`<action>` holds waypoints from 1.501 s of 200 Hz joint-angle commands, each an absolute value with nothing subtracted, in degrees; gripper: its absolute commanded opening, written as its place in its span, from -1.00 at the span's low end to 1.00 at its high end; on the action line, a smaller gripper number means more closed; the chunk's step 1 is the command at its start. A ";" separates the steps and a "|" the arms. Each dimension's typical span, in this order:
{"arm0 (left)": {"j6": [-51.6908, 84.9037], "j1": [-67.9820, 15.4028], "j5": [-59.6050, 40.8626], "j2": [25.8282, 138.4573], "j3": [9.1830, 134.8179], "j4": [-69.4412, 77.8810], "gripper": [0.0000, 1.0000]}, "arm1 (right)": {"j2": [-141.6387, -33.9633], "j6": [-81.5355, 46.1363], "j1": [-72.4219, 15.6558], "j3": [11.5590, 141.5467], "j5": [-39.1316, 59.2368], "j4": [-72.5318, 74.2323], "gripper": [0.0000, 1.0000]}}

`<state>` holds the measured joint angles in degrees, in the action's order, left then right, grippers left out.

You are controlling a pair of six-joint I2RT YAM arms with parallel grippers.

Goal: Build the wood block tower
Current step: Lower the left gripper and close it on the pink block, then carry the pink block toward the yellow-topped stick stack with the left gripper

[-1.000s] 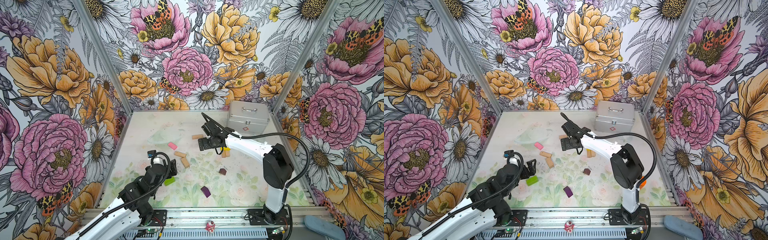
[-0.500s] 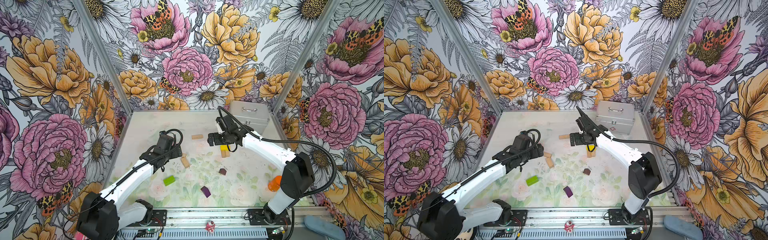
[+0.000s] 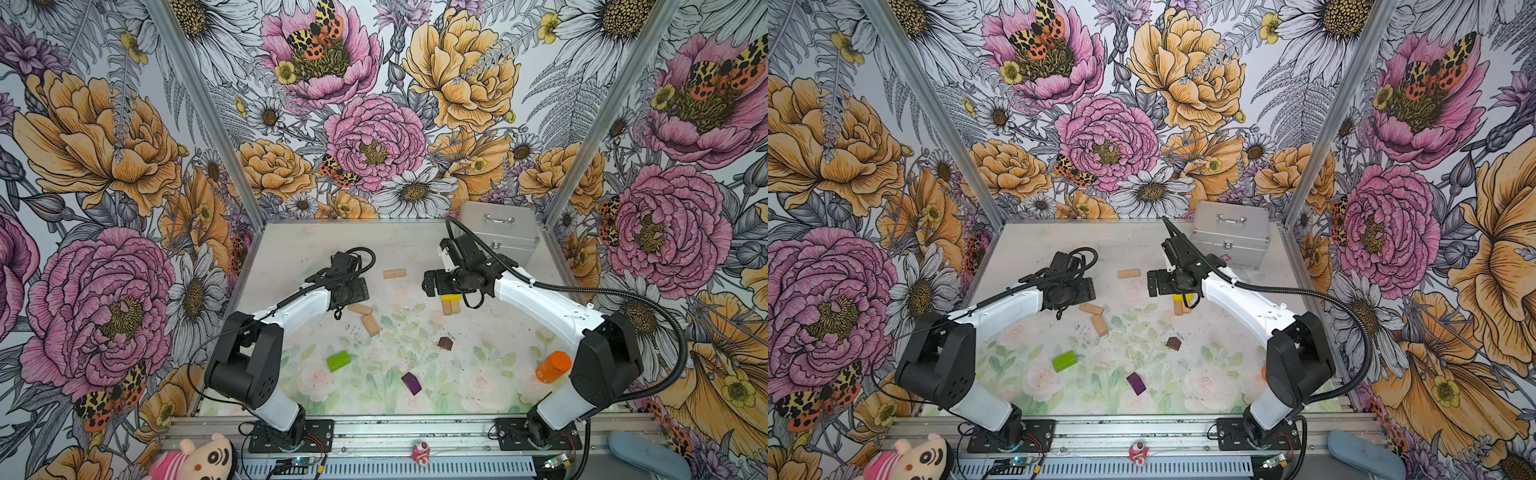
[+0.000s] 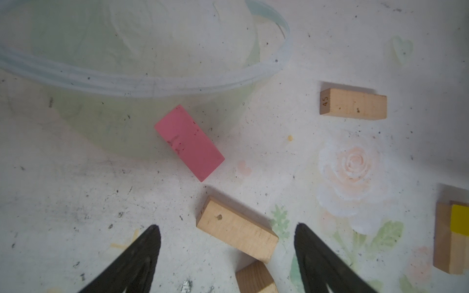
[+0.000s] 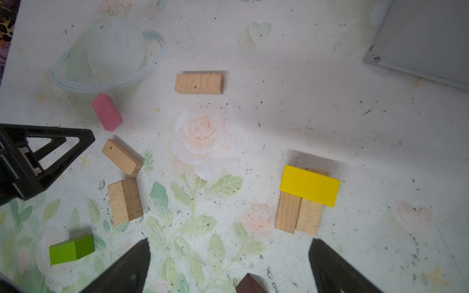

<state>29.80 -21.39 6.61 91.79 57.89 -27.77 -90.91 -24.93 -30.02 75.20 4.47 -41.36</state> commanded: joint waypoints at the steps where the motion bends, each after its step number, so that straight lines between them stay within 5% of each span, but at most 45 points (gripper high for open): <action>1: 29.88 -19.67 5.68 94.45 60.06 -26.13 0.68 | -86.70 -24.17 -27.93 73.93 5.05 -40.68 0.99; 155: 26.69 -16.65 4.07 111.12 71.89 -28.67 0.41 | -85.28 -23.51 -22.06 71.73 6.33 -40.78 0.99; 222: 24.33 -17.59 4.12 113.30 74.78 -31.30 -0.17 | -83.33 -24.04 -21.05 69.44 5.98 -40.78 0.99; 300: 20.46 -22.88 3.88 114.36 78.38 -34.88 -0.38 | -78.16 -25.41 -20.97 66.11 5.98 -40.83 0.99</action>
